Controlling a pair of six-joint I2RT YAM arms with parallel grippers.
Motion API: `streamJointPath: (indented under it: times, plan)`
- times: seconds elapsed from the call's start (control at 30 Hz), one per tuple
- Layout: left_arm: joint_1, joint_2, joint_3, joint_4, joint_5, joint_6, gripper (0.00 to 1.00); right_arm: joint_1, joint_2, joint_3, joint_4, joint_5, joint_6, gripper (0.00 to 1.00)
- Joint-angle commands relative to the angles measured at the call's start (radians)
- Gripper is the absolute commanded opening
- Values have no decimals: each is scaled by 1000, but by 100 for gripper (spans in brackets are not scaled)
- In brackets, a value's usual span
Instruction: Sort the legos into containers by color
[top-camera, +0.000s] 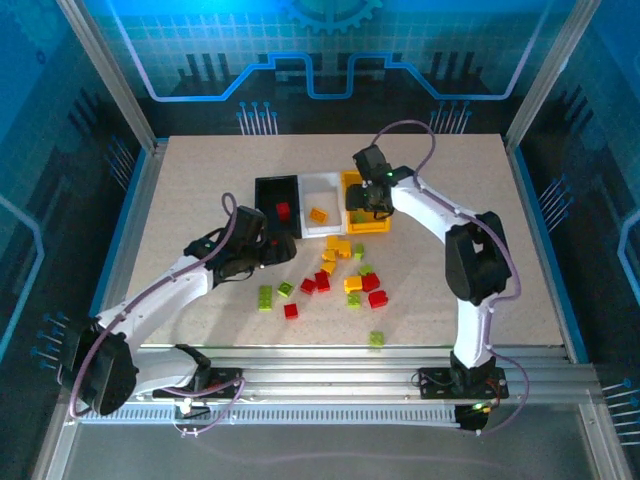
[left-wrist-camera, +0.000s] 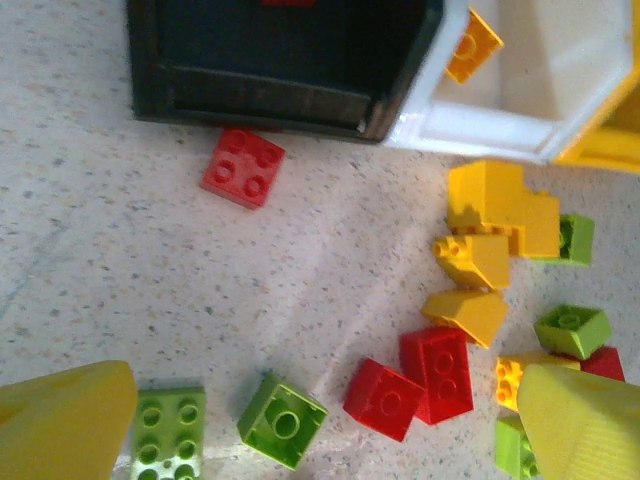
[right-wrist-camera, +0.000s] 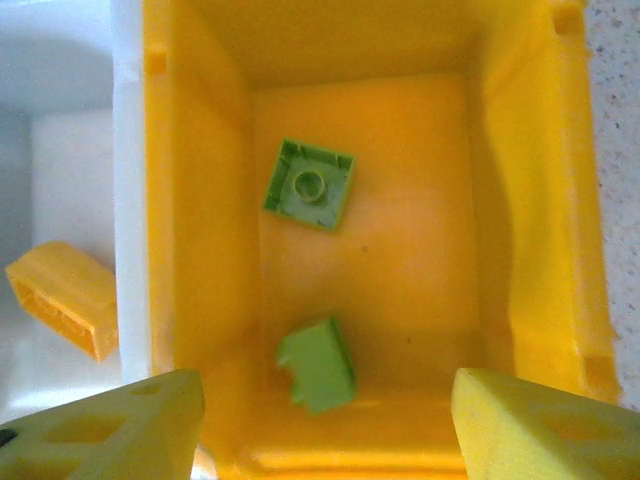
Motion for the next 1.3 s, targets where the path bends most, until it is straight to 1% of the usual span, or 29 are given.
streamJointPath:
  times: [0.0, 0.1, 0.2, 0.27, 0.37, 0.4, 0.47, 0.6, 0.67, 0.8, 0.97, 1.1, 1.27]
  plan:
    - [-90, 72, 80, -17, -17, 70, 99, 8, -125, -95, 9, -2, 27, 68]
    - [-176, 192, 159, -18, -41, 102, 90, 9, -214, -223, 39, -6, 49, 67]
    - [-229, 317, 239, -13, -61, 143, 89, 5, -294, -322, 59, -10, 62, 67]
    - [-247, 397, 295, -19, -70, 173, 86, 2, -336, -363, 61, -13, 66, 67]
    - [-253, 509, 384, -49, -63, 196, 72, -1, -393, -404, 57, -9, 65, 67]
    - [-257, 543, 410, -66, -70, 199, 69, -3, -410, -415, 57, -9, 64, 67]
    - [-265, 581, 445, -91, -94, 207, 69, -12, -437, -429, 52, -9, 62, 67]
    - [-282, 640, 482, -133, -161, 230, 69, -30, -485, -455, 58, -17, 61, 67]
    - [-284, 667, 489, -147, -179, 237, 65, -40, -496, -460, 59, -25, 59, 67]
    - [-289, 708, 493, -146, -176, 241, 57, -55, -509, -468, 65, -35, 58, 67]
    - [-303, 734, 493, -156, -182, 241, 57, -75, -524, -476, 71, -45, 59, 67]
    - [-305, 745, 480, -148, -185, 237, 51, -85, -531, -479, 75, -52, 56, 67]
    - [-306, 740, 469, -123, -185, 242, 48, -88, -532, -480, 77, -56, 55, 67]
